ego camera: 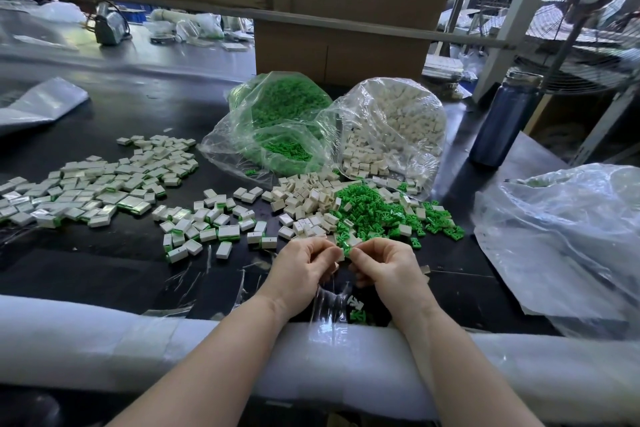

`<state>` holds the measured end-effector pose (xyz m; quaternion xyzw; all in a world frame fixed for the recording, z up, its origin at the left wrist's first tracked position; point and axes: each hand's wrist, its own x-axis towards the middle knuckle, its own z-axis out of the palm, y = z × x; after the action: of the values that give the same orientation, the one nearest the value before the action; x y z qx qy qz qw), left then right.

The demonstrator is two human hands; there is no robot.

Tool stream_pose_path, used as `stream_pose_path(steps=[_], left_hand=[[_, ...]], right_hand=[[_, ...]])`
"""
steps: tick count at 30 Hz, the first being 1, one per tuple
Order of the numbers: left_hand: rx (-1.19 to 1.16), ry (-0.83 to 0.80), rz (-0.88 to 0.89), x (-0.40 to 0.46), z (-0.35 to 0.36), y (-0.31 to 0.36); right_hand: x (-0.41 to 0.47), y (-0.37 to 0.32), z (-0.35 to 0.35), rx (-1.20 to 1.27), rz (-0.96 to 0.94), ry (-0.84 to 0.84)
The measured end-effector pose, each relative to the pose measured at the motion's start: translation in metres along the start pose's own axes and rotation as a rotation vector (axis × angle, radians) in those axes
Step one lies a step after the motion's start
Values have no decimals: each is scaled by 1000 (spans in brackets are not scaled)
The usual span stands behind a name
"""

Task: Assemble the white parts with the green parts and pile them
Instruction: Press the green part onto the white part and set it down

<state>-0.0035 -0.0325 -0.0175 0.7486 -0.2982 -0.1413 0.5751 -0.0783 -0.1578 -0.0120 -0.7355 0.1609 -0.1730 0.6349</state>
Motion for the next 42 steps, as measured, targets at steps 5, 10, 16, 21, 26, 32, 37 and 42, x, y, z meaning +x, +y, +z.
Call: stream_pose_path(steps=[5, 10, 16, 21, 26, 32, 37, 42], left_hand=[[70, -14, -12, 0, 0, 0], [148, -55, -1, -2, -1, -1], [54, -49, -11, -2, -1, 3], [63, 24, 16, 0, 4, 2], [67, -6, 29, -2, 4, -1], [-4, 43, 31, 0, 1, 1], [37, 3, 43, -1, 0, 2], [116, 17, 24, 0, 1, -1]], right_hand=[[0, -1, 0, -109, 32, -31], [0, -1, -3, -206, 22, -61], [0, -1, -2, -86, 15, -51], [1, 2, 1, 47, 1, 47], [1, 3, 0, 65, 19, 101], [-1, 1, -3, 79, 9, 30], [0, 1, 0, 13, 10, 22], [-1, -1, 1, -56, 15, -14]])
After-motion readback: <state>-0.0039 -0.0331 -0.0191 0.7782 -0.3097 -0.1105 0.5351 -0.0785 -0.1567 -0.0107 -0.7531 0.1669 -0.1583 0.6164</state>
